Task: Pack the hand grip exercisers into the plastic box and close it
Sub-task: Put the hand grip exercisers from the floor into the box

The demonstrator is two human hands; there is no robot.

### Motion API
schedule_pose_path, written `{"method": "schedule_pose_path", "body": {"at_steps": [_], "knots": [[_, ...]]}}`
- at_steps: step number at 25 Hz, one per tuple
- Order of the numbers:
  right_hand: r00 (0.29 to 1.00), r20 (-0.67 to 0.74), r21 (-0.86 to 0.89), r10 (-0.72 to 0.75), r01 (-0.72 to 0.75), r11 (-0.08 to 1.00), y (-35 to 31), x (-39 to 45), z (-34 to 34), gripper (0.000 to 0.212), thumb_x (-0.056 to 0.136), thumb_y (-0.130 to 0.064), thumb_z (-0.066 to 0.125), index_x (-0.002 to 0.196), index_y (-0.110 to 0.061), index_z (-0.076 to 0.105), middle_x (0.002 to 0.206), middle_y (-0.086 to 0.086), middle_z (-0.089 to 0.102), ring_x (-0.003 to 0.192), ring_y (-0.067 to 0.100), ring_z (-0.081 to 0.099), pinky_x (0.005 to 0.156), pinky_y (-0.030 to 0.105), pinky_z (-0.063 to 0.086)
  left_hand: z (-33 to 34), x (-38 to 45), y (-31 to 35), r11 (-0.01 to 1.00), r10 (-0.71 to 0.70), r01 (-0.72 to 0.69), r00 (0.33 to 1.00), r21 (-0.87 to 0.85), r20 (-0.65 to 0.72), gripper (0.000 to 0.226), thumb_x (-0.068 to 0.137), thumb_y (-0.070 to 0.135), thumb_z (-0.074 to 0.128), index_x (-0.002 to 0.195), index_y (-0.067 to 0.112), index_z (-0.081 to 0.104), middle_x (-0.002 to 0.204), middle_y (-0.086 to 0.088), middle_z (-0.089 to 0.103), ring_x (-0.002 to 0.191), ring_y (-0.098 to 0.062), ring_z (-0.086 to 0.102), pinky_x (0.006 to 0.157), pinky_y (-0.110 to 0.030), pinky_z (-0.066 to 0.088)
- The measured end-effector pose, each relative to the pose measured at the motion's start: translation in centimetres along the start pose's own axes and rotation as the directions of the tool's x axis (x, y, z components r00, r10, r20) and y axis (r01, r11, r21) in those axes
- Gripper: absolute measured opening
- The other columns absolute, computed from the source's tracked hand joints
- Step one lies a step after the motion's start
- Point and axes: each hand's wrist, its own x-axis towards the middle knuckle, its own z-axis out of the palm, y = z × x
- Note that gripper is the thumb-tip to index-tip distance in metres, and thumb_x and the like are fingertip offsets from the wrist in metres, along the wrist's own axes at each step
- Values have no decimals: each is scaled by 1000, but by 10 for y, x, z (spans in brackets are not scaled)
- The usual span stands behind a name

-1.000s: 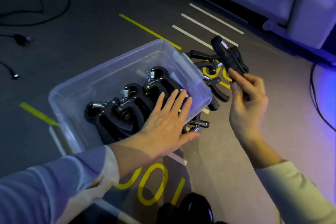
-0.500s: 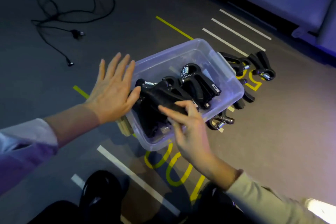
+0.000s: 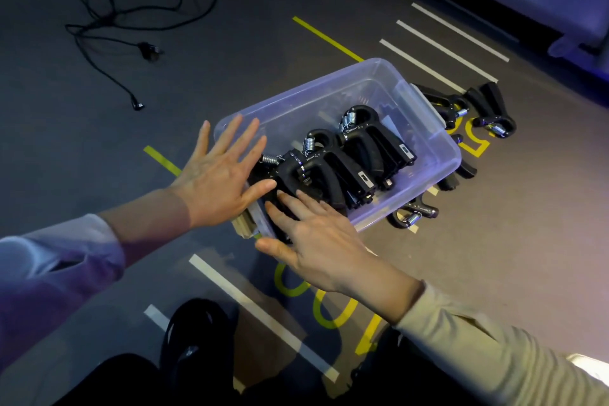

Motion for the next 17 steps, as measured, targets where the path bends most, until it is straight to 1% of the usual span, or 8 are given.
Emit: {"method": "schedule_pose_path", "body": {"at_steps": [2, 5, 9, 11, 13, 14, 16, 17], "knots": [[998, 66, -79, 1, 4, 997, 0, 1, 2, 103, 63, -79, -6, 151, -26, 6, 160, 0, -3, 147, 24, -3, 117, 44, 9, 0, 1, 0, 999, 29, -29, 1000, 27, -2, 90, 76, 65, -8, 147, 15, 15, 156, -4, 0, 141, -22, -13, 110, -53, -9], [973, 229, -127, 17, 13, 992, 4, 9, 1, 95, 75, -81, 10, 151, -25, -2, 158, 5, -11, 145, 28, -16, 118, 47, 2, -2, 3, 0, 994, 97, -99, 994, 35, 48, 86, 78, 59, -8, 142, 20, 33, 156, -2, 13, 143, -23, -6, 108, -54, -12], [961, 276, -134, -28, 68, 989, 10, 15, -3, 95, 78, -82, 18, 151, -24, -1, 159, 6, -2, 142, 30, -22, 119, 46, -2, -5, 9, 4, 993, 80, -91, 986, 75, 144, 93, 69, 59, -17, 144, 26, 27, 155, 1, 14, 144, -23, -2, 107, -55, -16], [955, 290, -46, -59, 75, 996, 15, 18, -7, 87, 83, -77, 21, 151, -25, 4, 159, 4, 0, 143, 26, -21, 119, 44, -3, -6, 11, 10, 995, 49, -60, 989, 74, 141, 98, 68, 65, -19, 146, 22, 23, 156, -1, 12, 144, -24, 0, 107, -56, -14], [955, 274, 88, -116, 95, 992, 22, 24, -13, 74, 90, -67, 25, 150, -26, 16, 159, 5, 8, 145, 25, -12, 119, 42, 2, -7, 15, 23, 998, 46, -49, 997, 41, 66, 103, 72, 72, -18, 145, 14, 26, 155, -7, 15, 143, -28, 8, 108, -59, -8], [964, 223, 162, -144, 109, 981, 27, 28, -15, 65, 93, -60, 29, 147, -24, 26, 157, 7, 20, 146, 26, 2, 118, 41, 12, -10, 18, 31, 999, 51, -51, 999, 6, 18, 102, 75, 73, -16, 144, 11, 28, 154, -10, 16, 142, -30, 11, 108, -60, -4], [992, -24, 285, -122, 124, 950, 37, 27, -19, 46, 95, -44, 45, 130, -15, 53, 135, 14, 52, 128, 32, 43, 101, 40, 40, -19, 28, 49, 995, 53, -59, 996, -81, -65, 97, 78, 73, -8, 145, 11, 24, 155, -13, 12, 142, -30, 9, 108, -57, -5], [978, -200, 304, -60, 120, 945, 45, 25, -18, 37, 93, -36, 50, 119, -12, 60, 121, 15, 61, 113, 33, 54, 90, 40, 46, -26, 33, 59, 990, 59, -72, 993, -121, -106, 93, 80, 73, -2, 146, 12, 21, 155, -13, 8, 143, -29, 6, 109, -55, -7]]}}
